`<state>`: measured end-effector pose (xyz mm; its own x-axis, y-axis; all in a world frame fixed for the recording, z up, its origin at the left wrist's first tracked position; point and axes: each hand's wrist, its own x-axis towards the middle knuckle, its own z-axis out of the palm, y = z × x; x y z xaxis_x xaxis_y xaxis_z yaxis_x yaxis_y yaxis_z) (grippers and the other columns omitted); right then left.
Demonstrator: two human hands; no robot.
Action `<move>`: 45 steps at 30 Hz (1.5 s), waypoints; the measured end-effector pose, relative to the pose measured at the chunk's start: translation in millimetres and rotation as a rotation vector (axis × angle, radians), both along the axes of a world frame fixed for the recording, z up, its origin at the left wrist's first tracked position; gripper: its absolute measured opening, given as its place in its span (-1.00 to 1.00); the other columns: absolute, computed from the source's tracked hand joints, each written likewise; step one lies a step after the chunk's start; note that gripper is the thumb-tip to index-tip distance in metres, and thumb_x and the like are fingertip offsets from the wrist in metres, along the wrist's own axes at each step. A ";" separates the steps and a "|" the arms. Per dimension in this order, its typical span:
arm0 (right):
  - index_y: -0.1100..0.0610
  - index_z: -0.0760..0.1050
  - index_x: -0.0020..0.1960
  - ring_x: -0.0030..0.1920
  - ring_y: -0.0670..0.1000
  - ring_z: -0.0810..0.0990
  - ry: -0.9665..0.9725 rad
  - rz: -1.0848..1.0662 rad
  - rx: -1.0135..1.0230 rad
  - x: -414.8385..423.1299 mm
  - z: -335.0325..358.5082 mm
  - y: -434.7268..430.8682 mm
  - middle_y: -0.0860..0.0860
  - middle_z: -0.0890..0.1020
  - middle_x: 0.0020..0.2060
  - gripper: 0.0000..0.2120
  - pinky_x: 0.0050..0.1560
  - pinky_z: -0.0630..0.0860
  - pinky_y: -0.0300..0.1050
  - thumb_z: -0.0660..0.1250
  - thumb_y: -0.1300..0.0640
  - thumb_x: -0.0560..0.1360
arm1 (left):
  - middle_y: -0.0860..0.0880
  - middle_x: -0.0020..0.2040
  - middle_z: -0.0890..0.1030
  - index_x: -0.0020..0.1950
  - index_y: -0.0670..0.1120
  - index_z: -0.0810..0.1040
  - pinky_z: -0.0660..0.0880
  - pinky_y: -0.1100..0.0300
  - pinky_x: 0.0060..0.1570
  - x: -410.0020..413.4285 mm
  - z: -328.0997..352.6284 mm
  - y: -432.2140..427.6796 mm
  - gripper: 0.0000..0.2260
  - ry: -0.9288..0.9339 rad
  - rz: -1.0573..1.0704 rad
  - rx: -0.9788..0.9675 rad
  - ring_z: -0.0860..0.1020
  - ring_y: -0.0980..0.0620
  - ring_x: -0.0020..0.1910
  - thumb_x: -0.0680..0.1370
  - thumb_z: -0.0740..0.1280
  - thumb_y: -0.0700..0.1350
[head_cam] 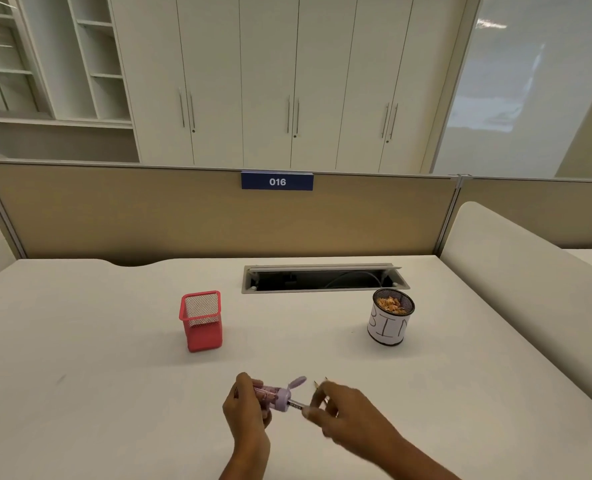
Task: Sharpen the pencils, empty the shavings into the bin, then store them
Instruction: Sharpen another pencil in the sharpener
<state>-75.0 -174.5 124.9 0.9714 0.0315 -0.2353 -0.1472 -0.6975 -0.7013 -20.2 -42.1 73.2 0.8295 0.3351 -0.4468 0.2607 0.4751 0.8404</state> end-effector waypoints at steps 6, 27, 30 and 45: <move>0.03 0.58 -0.44 -0.63 -0.09 0.42 -0.712 0.204 -0.785 -2.8 -15.0 1.2 -0.08 0.49 -0.58 -0.73 -0.69 0.21 -0.30 0.64 -0.01 0.04 | -0.10 -0.44 0.36 -0.33 -0.19 0.38 0.17 0.46 -0.69 3.4 -0.8 4.4 -0.69 0.003 0.045 0.000 0.26 0.09 -0.69 0.58 0.08 -0.11; 0.02 0.56 -0.38 -0.55 -0.06 0.48 -0.622 0.165 -0.640 -3.0 -17.7 9.1 -0.08 0.51 -0.52 -0.73 -0.60 0.30 -0.29 0.63 0.03 0.08 | -0.11 -0.44 0.36 -0.34 -0.20 0.38 0.20 0.25 -0.45 0.8 4.3 5.7 -0.66 0.000 0.068 0.058 0.23 -0.02 -0.49 0.59 0.08 -0.09; 0.02 0.56 -0.45 -0.62 -0.09 0.46 -0.596 0.159 -0.702 -2.6 -18.2 9.9 -0.09 0.51 -0.57 -0.70 -0.69 0.20 -0.28 0.66 0.04 -0.03 | -0.11 -0.44 0.36 -0.35 -0.19 0.36 0.22 0.30 -0.51 1.5 6.4 5.1 -0.66 -0.015 0.052 0.088 0.23 -0.01 -0.51 0.59 0.07 -0.10; 0.13 0.52 -0.31 -0.65 -0.16 0.22 0.543 -0.177 0.679 -0.2 1.8 0.0 -0.07 0.35 -0.59 -0.67 -0.63 0.14 -0.36 0.16 0.10 0.57 | -0.12 -0.45 0.40 -0.36 -0.19 0.39 0.22 0.31 -0.51 1.6 9.4 3.9 -0.61 -0.094 -0.025 0.212 0.32 -0.02 -0.50 0.61 0.07 -0.06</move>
